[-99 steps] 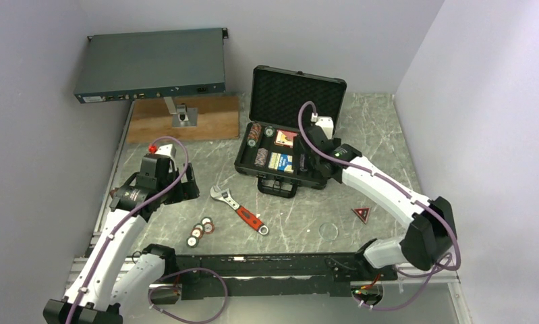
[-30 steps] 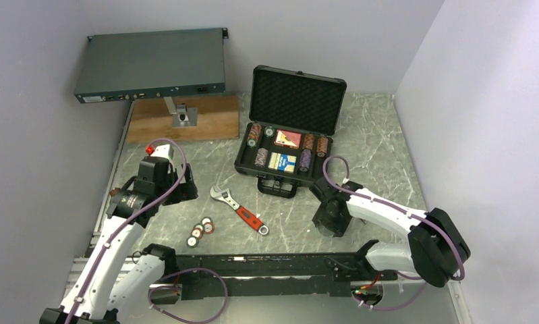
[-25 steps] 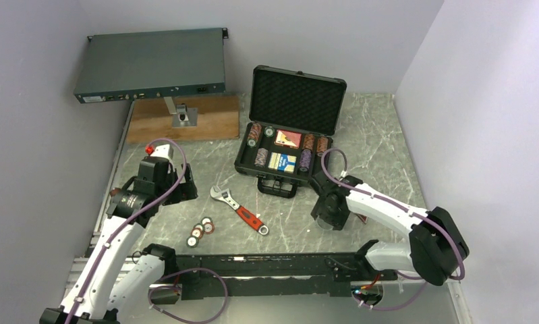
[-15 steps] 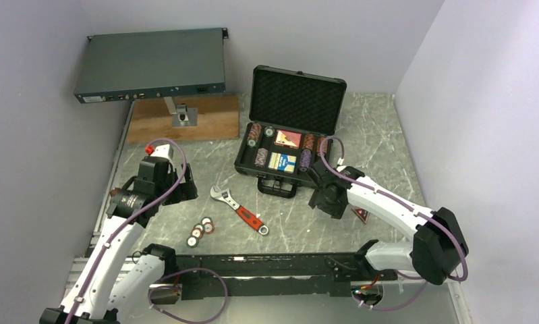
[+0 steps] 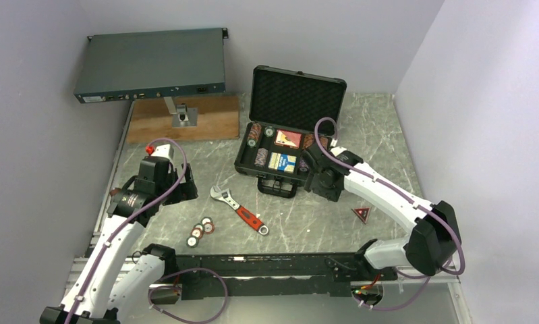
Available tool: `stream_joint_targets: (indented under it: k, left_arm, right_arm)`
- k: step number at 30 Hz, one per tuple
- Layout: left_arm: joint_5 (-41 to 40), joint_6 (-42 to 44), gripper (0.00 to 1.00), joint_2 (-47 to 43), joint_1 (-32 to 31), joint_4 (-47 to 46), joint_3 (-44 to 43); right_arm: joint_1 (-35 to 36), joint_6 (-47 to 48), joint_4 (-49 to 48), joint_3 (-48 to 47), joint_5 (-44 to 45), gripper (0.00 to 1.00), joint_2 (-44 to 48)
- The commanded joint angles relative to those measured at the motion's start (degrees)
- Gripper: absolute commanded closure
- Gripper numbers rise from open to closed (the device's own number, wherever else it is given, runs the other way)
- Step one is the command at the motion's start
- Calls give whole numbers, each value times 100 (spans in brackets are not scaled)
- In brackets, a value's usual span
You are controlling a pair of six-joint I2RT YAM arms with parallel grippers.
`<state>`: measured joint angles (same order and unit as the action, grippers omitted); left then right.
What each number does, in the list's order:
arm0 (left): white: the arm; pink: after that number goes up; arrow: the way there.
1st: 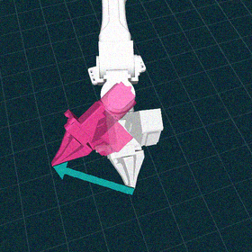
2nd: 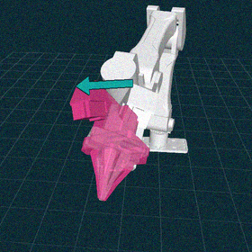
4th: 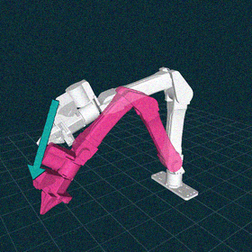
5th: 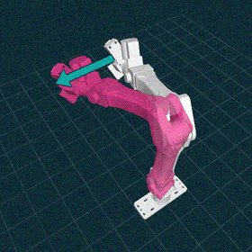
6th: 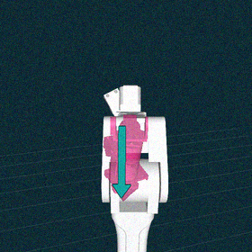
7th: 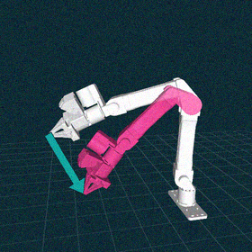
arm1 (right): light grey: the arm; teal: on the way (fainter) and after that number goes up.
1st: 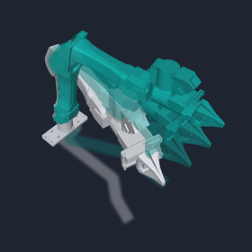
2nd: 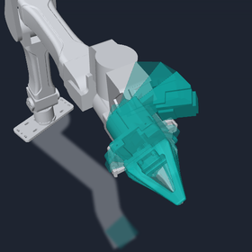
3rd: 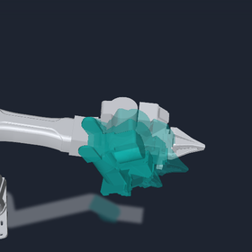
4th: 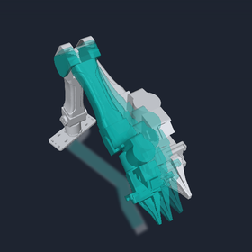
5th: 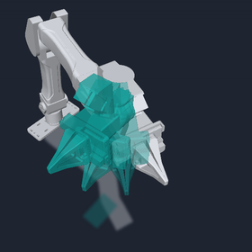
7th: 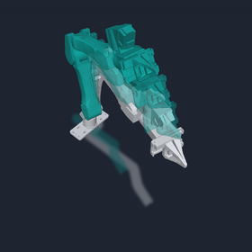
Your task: Pack up texas hold em set
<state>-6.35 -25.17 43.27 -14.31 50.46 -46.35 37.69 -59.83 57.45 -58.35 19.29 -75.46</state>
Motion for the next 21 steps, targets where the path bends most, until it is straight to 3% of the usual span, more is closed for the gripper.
stream_joint_targets:
  k: [1,16,21]
  left_arm:
    - [11,-6,1,-56,24,-72,-155]
    - [329,95,1,117,-171,-126,-160]
    - [468,152,1,147,-478,-141,-173]
  right_arm:
    - [10,219,100,-415,211,83,-99]
    - [9,-120,-165,267,64,100,438]
    - [10,-7,-247,180,99,100,447]
